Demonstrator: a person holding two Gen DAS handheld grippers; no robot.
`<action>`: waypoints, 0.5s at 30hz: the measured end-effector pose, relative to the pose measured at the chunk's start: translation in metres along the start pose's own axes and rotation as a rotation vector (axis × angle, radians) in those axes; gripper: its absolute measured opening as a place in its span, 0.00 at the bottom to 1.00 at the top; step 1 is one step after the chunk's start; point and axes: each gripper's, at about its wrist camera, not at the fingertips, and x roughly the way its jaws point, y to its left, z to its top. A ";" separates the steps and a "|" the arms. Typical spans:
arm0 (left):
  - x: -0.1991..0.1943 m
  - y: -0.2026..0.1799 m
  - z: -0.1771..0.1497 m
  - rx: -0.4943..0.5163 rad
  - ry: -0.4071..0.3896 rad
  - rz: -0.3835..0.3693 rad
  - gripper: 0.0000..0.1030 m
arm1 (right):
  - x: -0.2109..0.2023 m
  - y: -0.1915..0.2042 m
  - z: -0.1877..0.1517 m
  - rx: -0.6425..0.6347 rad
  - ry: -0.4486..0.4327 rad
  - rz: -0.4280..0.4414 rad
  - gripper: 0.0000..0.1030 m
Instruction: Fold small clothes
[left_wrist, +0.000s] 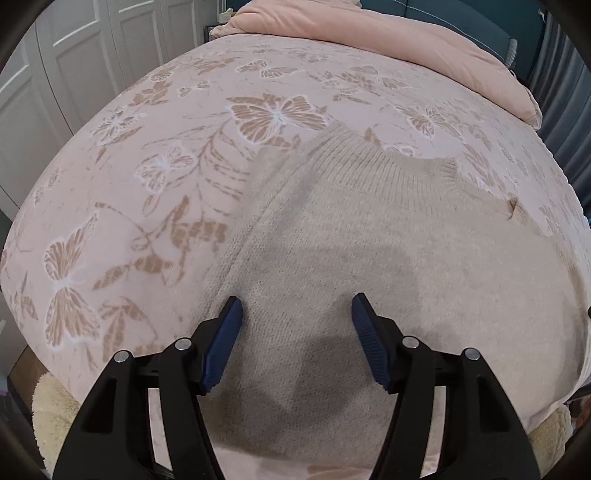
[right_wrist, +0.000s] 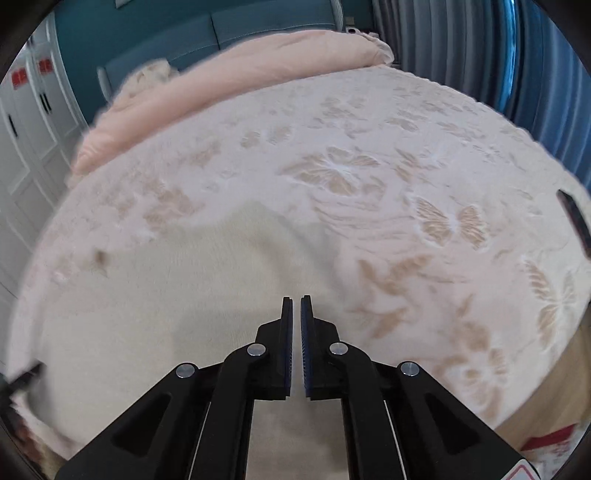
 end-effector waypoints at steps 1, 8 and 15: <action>-0.001 -0.001 -0.001 0.000 -0.005 0.003 0.59 | 0.020 -0.008 -0.003 -0.011 0.074 -0.040 0.01; -0.046 0.028 -0.014 -0.129 -0.034 -0.111 0.59 | -0.033 0.009 -0.006 0.072 0.007 0.152 0.11; -0.057 0.058 -0.050 -0.211 0.015 -0.130 0.59 | -0.030 0.167 -0.018 -0.223 0.080 0.356 0.10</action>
